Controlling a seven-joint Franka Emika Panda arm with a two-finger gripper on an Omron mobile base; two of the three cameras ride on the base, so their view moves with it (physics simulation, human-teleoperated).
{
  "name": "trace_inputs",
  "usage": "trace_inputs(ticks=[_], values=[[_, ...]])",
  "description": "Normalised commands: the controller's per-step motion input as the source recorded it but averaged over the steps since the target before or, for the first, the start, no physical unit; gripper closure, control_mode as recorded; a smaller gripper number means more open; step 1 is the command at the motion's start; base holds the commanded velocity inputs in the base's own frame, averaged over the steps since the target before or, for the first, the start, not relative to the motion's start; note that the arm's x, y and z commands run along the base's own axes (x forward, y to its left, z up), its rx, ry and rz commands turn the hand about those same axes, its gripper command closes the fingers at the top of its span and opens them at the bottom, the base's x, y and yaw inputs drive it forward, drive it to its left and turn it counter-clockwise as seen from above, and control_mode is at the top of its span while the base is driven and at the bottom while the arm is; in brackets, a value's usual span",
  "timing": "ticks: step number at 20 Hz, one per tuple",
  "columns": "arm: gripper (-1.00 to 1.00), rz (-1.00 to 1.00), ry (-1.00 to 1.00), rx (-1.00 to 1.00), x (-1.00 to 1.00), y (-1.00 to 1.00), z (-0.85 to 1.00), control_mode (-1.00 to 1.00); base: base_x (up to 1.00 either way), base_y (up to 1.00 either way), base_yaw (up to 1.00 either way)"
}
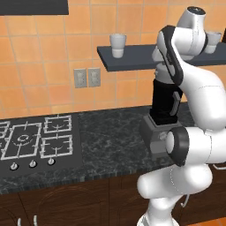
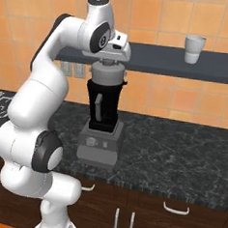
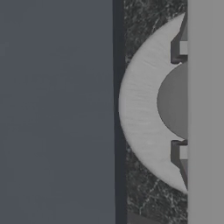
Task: Close the lid blender by securely placing the lid on top.
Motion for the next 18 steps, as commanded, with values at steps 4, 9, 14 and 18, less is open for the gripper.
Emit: trace_inputs(ticks=[4, 9, 14, 18], values=[[1.00, 0.00, 0.03, 0.00, -0.01, 0.00, 0.02, -1.00, 0.00, 0.00, 0.00], [1.00, 0.00, 0.01, 0.00, -0.03, 0.00, 0.03, -1.00, 0.00, 0.00, 0.00], [1.00, 0.00, 0.00, 0.00, 0.00, 0.00, 0.00, -1.00, 0.00, 0.00, 0.00], [1.00, 0.00, 0.04, 0.00, -0.01, 0.00, 0.01, -1.00, 0.00, 0.00, 0.00]])
